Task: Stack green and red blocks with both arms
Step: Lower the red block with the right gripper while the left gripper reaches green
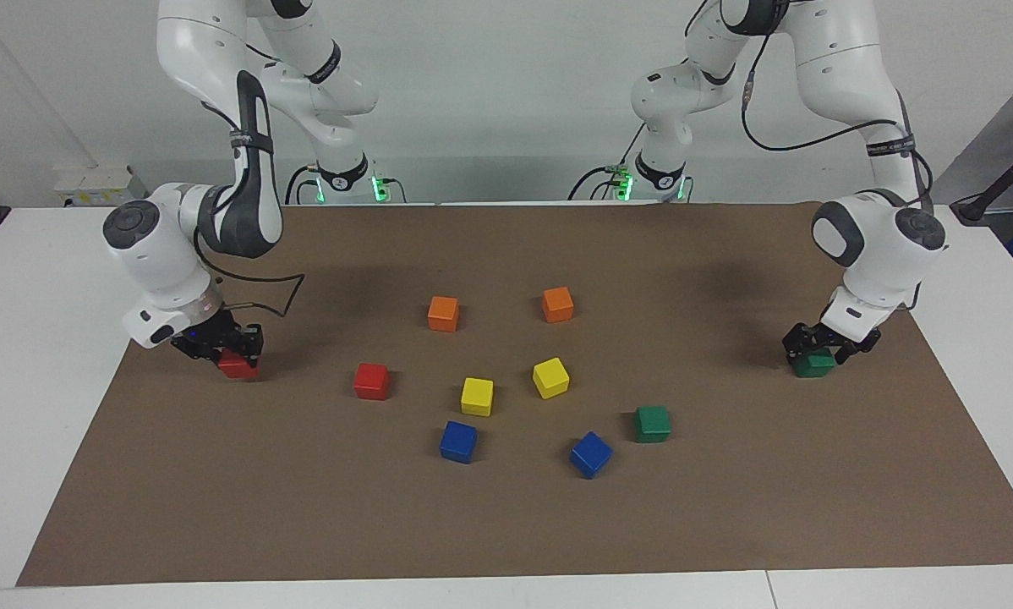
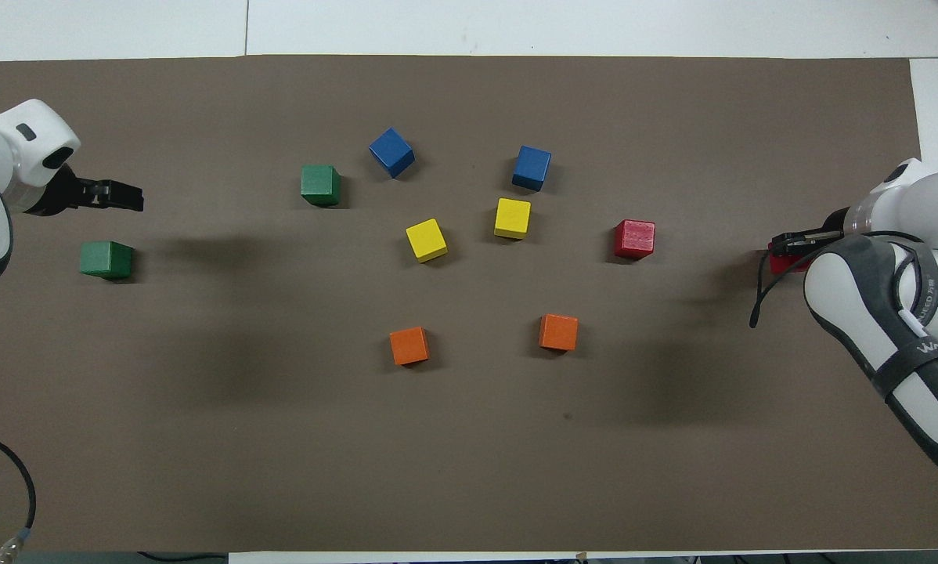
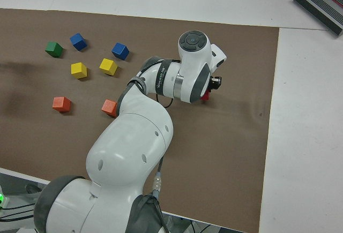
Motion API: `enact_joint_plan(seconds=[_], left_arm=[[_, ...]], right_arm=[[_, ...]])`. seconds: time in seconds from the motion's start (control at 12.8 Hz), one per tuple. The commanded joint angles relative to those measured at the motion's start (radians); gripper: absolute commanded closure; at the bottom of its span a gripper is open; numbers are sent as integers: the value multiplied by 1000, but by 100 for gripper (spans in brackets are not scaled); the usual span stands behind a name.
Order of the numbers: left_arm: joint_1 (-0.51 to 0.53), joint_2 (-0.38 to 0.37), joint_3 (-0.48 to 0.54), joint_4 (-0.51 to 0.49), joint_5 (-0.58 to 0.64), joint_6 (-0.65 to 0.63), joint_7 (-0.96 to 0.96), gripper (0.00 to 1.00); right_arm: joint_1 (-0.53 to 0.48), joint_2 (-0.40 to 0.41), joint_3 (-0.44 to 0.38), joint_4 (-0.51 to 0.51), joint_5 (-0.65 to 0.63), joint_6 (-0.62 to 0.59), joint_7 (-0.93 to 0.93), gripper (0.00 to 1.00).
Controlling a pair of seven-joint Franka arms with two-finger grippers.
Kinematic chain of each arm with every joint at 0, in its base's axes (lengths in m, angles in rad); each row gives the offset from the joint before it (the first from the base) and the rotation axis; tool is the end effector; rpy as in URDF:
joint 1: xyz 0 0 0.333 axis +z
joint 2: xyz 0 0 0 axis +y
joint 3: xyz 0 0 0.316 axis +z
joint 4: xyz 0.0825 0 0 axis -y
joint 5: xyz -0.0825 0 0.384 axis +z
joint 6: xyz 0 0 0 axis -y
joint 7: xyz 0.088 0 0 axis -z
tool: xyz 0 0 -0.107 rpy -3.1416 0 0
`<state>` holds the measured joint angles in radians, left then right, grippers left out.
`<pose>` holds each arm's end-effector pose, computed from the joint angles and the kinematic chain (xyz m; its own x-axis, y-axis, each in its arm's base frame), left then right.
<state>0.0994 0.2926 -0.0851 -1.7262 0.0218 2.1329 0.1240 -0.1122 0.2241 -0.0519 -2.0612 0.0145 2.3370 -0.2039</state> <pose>0.6513 0.0148 0.4241 0.9867 -0.1148 0.1147 -0.1144 -0.9934 -0.0094 0.5805 -0.0951 0.3313 0.9982 0.0318 0.0508 0.0313 -0.9994 0.0111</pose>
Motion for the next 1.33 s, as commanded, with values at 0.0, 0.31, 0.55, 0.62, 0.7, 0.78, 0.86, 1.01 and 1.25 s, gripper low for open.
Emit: enact_joint_plan(seconds=[0.0, 0.31, 0.55, 0.62, 0.7, 0.78, 0.86, 1.01, 1.25], left_arm=[[-108, 49, 13, 66, 9, -24, -131, 0], [-240, 172, 14, 213, -72, -57, -200, 0], [-288, 250, 14, 289, -74, -47, -253, 0], [-299, 275, 14, 301, -72, -31, -280, 0], [-306, 286, 14, 301, -72, -4, -290, 0], [-310, 290, 14, 300, -71, 4, -291, 0], [-322, 304, 14, 300, -69, 28, -294, 0], [-325, 309, 14, 287, -65, 70, -297, 0], [-328, 313, 16, 220, -39, 159, -305, 0]], right_arm=[[-21, 20, 9, -16, 19, 62, -48, 75], [-20, 26, 9, -20, 19, 67, -46, 59], [-15, 26, 9, -20, 19, 70, -35, 0], [-15, 27, 7, -19, 19, 68, -37, 0], [-14, 26, 9, -11, 19, 61, -35, 0], [-6, 17, 9, -2, 19, 45, -31, 0], [5, -6, 12, 13, 19, 10, -20, 0], [58, -23, 15, 114, 19, -130, 65, 0], [152, -12, 15, 240, 16, -232, 265, 0]])
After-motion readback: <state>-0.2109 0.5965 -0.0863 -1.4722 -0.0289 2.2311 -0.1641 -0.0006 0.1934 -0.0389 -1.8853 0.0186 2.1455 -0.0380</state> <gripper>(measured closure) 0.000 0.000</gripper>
